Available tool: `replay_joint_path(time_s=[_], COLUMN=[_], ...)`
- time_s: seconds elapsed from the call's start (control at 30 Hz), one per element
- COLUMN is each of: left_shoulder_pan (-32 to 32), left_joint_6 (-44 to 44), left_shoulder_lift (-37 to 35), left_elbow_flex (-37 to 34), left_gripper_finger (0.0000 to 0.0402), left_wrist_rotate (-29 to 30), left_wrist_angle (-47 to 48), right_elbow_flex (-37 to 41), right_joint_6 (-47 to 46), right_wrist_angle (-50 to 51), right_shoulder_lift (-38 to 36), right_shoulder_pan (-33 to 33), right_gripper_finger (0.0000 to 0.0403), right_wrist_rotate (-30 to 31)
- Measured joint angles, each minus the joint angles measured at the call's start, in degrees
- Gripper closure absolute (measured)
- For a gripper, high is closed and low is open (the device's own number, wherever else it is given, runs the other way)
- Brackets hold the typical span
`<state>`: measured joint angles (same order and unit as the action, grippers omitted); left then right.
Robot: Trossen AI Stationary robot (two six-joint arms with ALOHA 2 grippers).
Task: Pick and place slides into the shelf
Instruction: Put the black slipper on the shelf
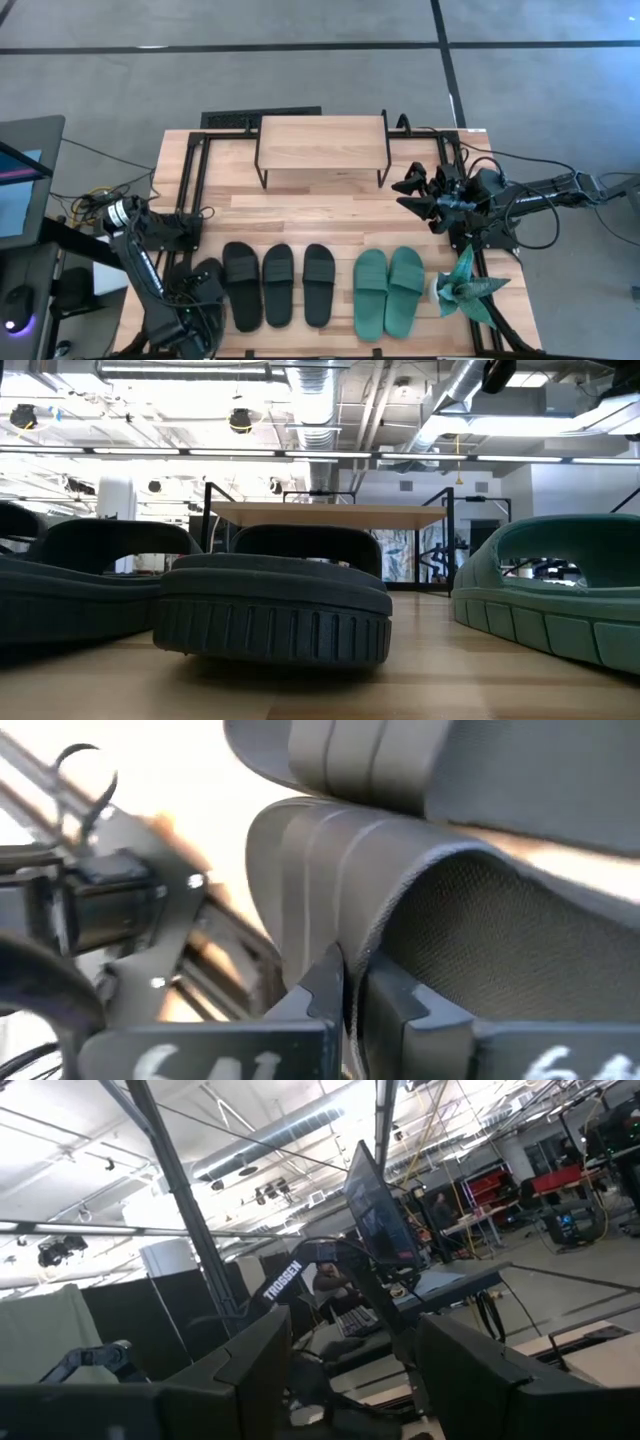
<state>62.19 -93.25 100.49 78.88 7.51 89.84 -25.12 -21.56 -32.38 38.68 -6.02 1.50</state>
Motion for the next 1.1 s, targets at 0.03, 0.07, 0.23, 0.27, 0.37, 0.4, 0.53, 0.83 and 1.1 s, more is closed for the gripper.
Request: replay_joint_path(time_s=[0.03,0.07,0.23,0.27,0.37,0.4,0.53,0.83,1.1], left_shoulder_pan=[-0.01,-0.02,-0.39,-0.46,-0.88,-0.96,-0.98,-1.18,-1.18], left_joint_6=[0.11,0.11,0.41,0.76,2.37,2.85,3.26,4.77,7.30], left_shoulder_lift=[-0.02,-0.02,-0.04,-0.04,-0.04,-0.04,-0.04,-0.09,-0.11], left_elbow_flex=[0.94,1.77,4.25,4.50,5.29,5.64,7.20,10.30,13.58], left_gripper_finger=[0.0400,0.0400,0.0401,0.0401,0.0401,0.0401,0.0401,0.0401,0.0401], left_wrist_rotate=[0.34,0.46,1.61,1.56,1.52,1.18,0.08,0.27,-2.81], left_wrist_angle=[0.10,0.26,0.26,0.27,0.33,0.32,0.26,0.24,0.09], right_elbow_flex=[0.00,0.00,0.00,0.00,0.00,0.00,0.00,0.00,0.00], right_joint_6=[0.01,0.02,0.04,0.04,-0.06,-0.44,-0.97,-1.09,-0.39], right_wrist_angle=[0.02,0.02,0.00,0.02,0.02,0.02,0.04,0.04,0.06], right_shoulder_lift=[0.00,0.00,0.00,0.00,0.00,0.00,0.00,0.00,0.00], right_shoulder_pan=[0.00,0.00,0.01,0.02,0.02,0.02,0.00,0.02,0.11], right_gripper_finger=[0.0202,0.0202,0.0202,0.0202,0.0202,0.0202,0.0202,0.0202,0.0202], right_wrist_rotate=[0.00,0.00,0.00,0.00,-0.02,-0.02,-0.02,-0.02,-0.02])
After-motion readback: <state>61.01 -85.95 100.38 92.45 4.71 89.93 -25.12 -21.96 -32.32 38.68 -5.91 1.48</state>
